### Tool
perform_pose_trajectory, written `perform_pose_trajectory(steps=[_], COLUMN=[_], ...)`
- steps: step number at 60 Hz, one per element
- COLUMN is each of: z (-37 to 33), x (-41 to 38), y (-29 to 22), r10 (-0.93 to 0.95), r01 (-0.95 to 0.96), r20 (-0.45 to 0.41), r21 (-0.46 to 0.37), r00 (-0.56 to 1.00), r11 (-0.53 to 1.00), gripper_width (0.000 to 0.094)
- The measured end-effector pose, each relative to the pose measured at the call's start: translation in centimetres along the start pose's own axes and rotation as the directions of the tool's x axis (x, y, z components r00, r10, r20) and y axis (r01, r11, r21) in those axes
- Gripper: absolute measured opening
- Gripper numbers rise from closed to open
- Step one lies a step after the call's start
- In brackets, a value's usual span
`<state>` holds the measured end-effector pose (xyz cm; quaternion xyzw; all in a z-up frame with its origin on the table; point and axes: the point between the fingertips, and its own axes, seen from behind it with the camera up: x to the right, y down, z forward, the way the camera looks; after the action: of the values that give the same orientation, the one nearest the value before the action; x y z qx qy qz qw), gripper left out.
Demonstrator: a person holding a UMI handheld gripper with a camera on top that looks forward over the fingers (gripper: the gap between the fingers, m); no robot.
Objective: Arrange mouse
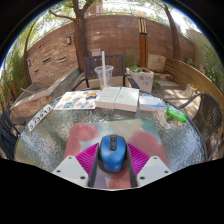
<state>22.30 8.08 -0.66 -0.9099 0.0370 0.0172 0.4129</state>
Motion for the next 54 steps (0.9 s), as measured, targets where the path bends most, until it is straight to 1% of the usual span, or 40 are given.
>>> perform_pose_trajectory(steps=[3,4,5,7,8,10,13,20,26,33,41,54], z=[-0.1,-0.4,-0.8,-1.5,-2.2,-3.0,-4.8,-10.5,-16.2,-22.7,-29.8,-36.9], x=[0.2,0.3,0.4,0.2,0.2,0.0,-0.1,-1.0,-1.8,-2.9,-3.7,-4.7], y=[0.6,0.5,0.4,0.0,-0.9,-0.8,-1.4,-2.4,-2.6,-1.5,0.5,3.2], r10=[0.007,0.007,0.003,-0.009,-0.014,-0.024,-0.026,-0.018,-0.026,-0.039,-0.064,-0.083], r01=[-0.007,-0.007,-0.003,0.009,0.014,0.024,0.027,0.02,0.03,0.047,0.078,0.101], r20=[0.0,-0.005,-0.006,-0.002,0.0,-0.004,-0.015,-0.022,-0.041,-0.062,-0.092,-0.114], r21=[-0.016,-0.012,-0.008,0.006,0.005,0.022,0.043,0.065,0.101,0.137,0.149,0.163], r00=[1.0,1.0,1.0,1.0,1.0,1.0,1.0,1.0,0.999,0.997,0.994,0.99], r11=[1.0,1.0,1.0,1.0,1.0,0.999,0.999,0.998,0.994,0.99,0.986,0.981], gripper_width=[0.0566,0.0615,0.0684,0.0843,0.0861,0.0828,0.0854,0.0853,0.0854,0.0856,0.0858,0.085])
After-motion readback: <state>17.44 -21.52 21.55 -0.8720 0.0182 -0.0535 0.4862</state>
